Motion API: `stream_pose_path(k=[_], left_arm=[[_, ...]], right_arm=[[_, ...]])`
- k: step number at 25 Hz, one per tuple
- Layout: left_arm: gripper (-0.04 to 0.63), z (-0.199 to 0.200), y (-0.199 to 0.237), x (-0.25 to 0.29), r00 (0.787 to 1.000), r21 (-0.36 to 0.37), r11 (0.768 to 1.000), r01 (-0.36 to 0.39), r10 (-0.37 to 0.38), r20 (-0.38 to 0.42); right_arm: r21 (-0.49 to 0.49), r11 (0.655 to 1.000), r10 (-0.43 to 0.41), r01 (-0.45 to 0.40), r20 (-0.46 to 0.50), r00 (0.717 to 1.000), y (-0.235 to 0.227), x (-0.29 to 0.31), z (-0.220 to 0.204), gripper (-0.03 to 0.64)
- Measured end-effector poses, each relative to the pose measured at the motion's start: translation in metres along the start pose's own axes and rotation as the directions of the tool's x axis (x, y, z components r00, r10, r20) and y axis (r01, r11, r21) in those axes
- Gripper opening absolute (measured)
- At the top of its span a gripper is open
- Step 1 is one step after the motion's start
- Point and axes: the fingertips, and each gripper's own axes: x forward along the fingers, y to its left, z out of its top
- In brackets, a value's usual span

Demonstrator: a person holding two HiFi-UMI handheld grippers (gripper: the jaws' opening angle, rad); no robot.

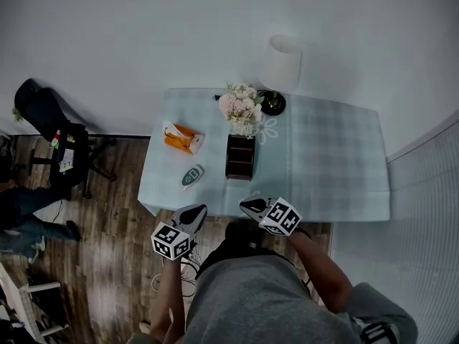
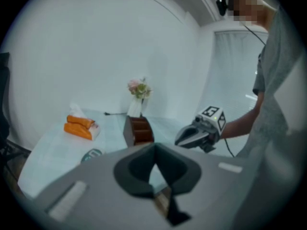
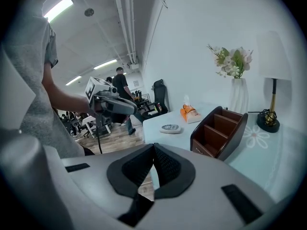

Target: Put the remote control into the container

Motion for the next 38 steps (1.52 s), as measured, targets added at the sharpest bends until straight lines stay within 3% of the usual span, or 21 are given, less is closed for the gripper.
stream_pose_path(k=[15,26,31,38], left_arm=[[0.0,0.013,0.052,0.011,0.994,0.031,0.994,0.109,-0.109,-0.015],[0.0,0.009,0.082,0.015,0.993,0.047,0.992,0.114,-0.112,-0.046],[0.0,0.001,0.097,0.018,0.995,0.052,0.996,0.072,-0.068,-0.071],[0.0,-0.018,0.099,0.005,0.999,-0.029,1.0,0.009,-0.011,-0.053]], right_arm=[[0.009,0.996,-0.09,0.09,-0.019,0.996,-0.023,0.035,0.027,0.017],[0.019,0.992,-0.124,0.125,-0.019,0.992,-0.031,0.042,0.029,0.017],[-0.005,0.996,-0.086,0.086,-0.044,0.995,-0.032,0.047,0.028,0.017],[-0.098,0.995,0.001,-0.012,-0.114,0.993,-0.031,0.059,0.034,0.017]])
